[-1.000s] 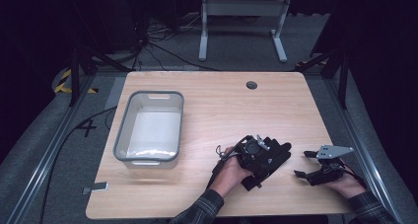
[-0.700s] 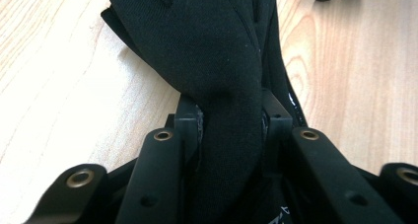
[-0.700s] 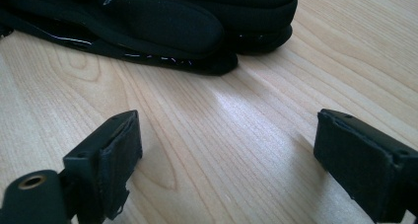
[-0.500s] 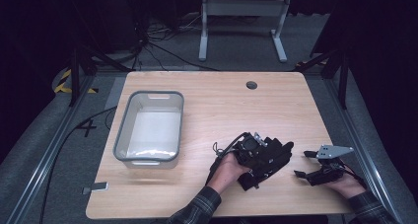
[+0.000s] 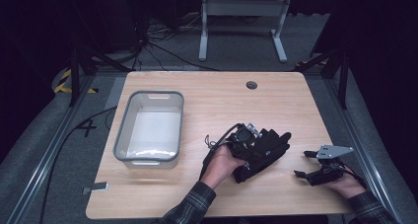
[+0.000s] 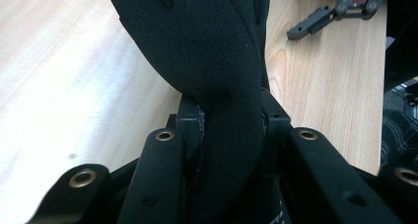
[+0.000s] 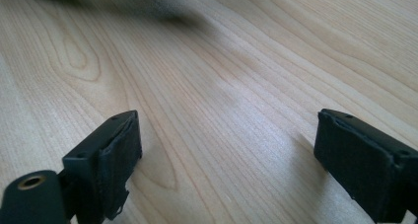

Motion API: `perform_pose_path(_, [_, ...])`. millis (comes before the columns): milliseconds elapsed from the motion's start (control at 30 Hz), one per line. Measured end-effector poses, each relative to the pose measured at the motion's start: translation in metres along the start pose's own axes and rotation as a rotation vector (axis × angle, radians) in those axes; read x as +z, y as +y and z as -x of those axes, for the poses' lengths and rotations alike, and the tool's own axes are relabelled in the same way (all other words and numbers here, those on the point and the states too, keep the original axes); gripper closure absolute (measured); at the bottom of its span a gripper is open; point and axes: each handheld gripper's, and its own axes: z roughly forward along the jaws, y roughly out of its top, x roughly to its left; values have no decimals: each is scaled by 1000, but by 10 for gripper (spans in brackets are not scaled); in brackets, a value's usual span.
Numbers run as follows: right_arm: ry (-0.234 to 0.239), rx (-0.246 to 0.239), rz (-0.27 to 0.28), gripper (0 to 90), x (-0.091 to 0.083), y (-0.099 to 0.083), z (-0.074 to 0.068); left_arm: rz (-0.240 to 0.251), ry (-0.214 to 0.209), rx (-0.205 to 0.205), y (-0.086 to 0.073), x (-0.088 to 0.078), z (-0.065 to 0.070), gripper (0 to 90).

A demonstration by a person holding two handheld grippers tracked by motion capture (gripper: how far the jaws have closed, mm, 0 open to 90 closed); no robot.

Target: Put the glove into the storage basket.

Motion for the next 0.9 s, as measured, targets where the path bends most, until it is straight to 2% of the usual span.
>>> perform_pose_path(467, [2, -2, -1, 112, 0, 0, 0, 56, 92, -53, 3, -63, -21, 710])
perform_pose_path(733, [4, -4, -2, 111, 0, 0, 1, 95, 163, -95, -3, -106, -35, 710])
perform_pose_path(767, [4, -4, -2, 111, 0, 0, 1, 95, 163, -95, -3, -106, -35, 709])
perform_pose_path(900, [4, -5, -1, 111, 0, 0, 1, 111, 190, -118, -10, -125, -43, 709])
